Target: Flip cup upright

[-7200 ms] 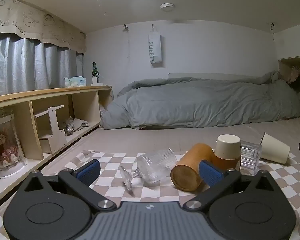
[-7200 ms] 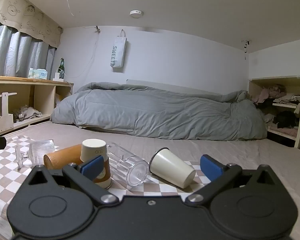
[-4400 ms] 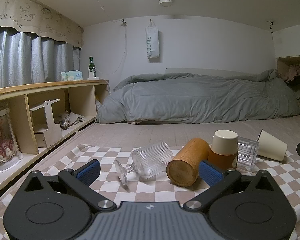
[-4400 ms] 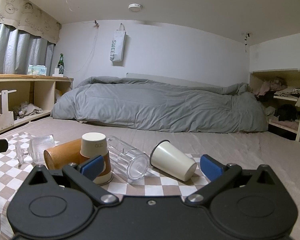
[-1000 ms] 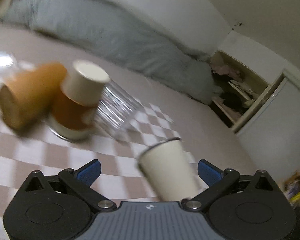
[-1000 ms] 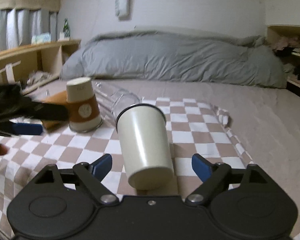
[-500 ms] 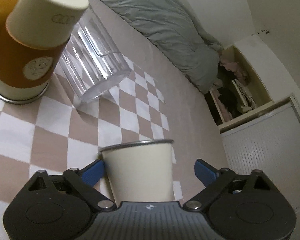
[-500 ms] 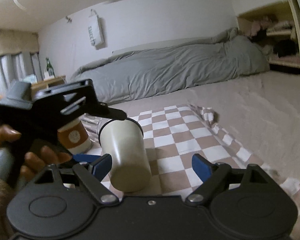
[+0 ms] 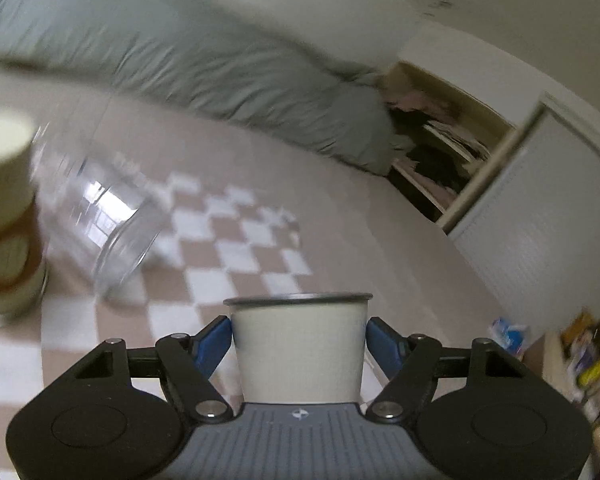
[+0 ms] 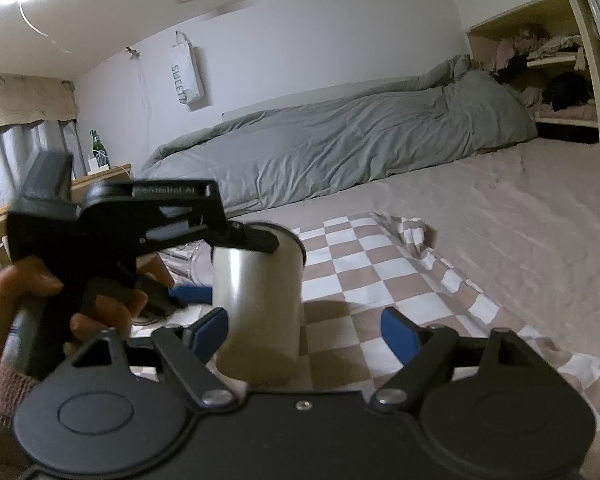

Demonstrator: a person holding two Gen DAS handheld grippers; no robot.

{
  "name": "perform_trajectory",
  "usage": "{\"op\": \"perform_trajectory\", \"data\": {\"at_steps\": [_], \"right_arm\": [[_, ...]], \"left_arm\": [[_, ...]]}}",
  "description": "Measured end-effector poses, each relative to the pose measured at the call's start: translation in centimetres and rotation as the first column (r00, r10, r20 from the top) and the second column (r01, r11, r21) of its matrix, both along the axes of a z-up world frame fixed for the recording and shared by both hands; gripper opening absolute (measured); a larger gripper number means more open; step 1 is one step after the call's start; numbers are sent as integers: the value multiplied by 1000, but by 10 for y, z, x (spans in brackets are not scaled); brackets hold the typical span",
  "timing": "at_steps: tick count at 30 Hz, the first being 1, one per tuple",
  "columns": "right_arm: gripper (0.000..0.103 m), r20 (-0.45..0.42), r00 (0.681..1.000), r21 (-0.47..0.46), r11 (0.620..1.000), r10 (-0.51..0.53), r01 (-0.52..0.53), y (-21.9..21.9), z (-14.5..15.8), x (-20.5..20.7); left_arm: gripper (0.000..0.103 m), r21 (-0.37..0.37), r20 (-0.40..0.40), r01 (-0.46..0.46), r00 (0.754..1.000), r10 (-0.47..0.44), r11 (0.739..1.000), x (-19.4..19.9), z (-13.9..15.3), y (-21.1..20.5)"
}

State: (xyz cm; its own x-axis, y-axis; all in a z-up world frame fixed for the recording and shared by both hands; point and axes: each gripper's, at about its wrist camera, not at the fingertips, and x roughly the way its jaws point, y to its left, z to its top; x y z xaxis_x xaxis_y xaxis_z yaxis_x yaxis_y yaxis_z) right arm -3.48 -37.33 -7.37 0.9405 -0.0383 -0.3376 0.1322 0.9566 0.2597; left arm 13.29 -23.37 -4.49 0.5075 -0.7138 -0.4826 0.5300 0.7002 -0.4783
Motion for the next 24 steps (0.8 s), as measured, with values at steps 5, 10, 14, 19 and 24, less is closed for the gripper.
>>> {"op": "perform_trajectory", "data": {"at_steps": [5, 10, 14, 19, 24], "right_arm": [[63, 7, 1000, -31, 1000, 3, -3, -6, -6, 6], [51, 18, 1000, -73, 997, 4, -2, -13, -15, 14], [50, 22, 1000, -88, 996, 0, 2, -16, -24, 18], [50, 20, 1000, -123, 992, -3, 5, -14, -30, 18], [51, 21, 1000, -111, 994, 1, 1, -17, -34, 16]], "left_arm": [[74, 66, 185, 55, 980, -67, 996, -28, 12, -25], [74, 156, 300, 103, 942, -147, 982, -53, 8, -48], [73, 237, 356, 106, 915, -188, 966, -67, 5, -60], [73, 279, 381, 102, 901, -207, 955, -77, 2, -64], [73, 300, 390, 105, 894, -223, 948, -84, 2, -65]]}}
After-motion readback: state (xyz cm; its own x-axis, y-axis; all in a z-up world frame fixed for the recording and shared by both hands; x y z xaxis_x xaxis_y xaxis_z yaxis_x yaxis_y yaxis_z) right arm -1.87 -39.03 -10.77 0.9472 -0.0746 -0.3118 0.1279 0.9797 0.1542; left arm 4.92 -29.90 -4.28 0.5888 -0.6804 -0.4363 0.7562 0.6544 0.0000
